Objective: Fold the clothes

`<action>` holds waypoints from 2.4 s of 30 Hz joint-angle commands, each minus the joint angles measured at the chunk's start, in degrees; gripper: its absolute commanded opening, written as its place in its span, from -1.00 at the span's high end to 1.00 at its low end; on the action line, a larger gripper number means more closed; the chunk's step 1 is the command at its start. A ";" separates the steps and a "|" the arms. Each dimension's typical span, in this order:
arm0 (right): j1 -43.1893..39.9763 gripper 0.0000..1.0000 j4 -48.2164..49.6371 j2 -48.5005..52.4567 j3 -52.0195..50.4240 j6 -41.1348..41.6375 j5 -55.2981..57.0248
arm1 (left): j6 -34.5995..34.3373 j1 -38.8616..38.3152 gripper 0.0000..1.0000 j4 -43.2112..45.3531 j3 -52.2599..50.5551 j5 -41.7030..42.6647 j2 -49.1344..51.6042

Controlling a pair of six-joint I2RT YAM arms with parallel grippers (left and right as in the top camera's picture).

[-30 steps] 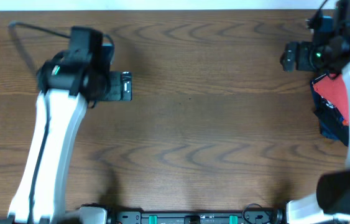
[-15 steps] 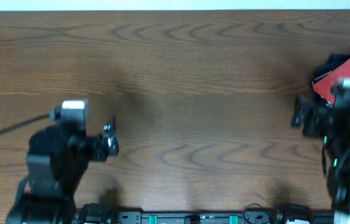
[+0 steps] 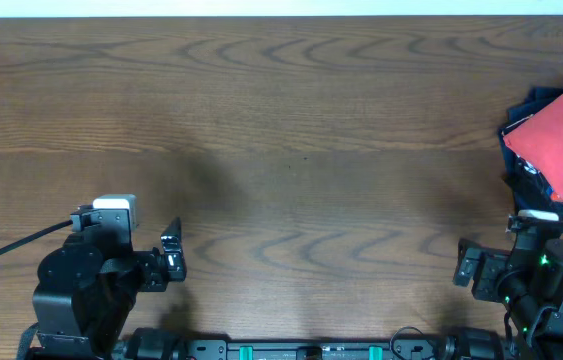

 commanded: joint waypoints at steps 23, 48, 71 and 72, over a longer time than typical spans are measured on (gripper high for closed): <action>-0.15 -0.98 22.18 -10.19 -13.25 -3.13 -4.52 | -0.90 0.15 -0.96 -0.15 -0.31 -0.50 -0.15; 0.24 -0.99 70.47 -29.40 -50.16 -5.84 -6.25 | -0.90 0.15 -0.96 -0.15 -0.31 -0.50 -0.15; 6.49 -0.98 63.84 -29.40 -50.16 -6.23 -0.66 | -0.90 0.15 -0.96 -0.17 -0.31 -0.48 -0.15; 6.49 -0.98 63.84 -29.40 -50.16 -6.23 -0.66 | -0.90 0.15 -0.96 -0.15 -0.31 -0.50 -0.15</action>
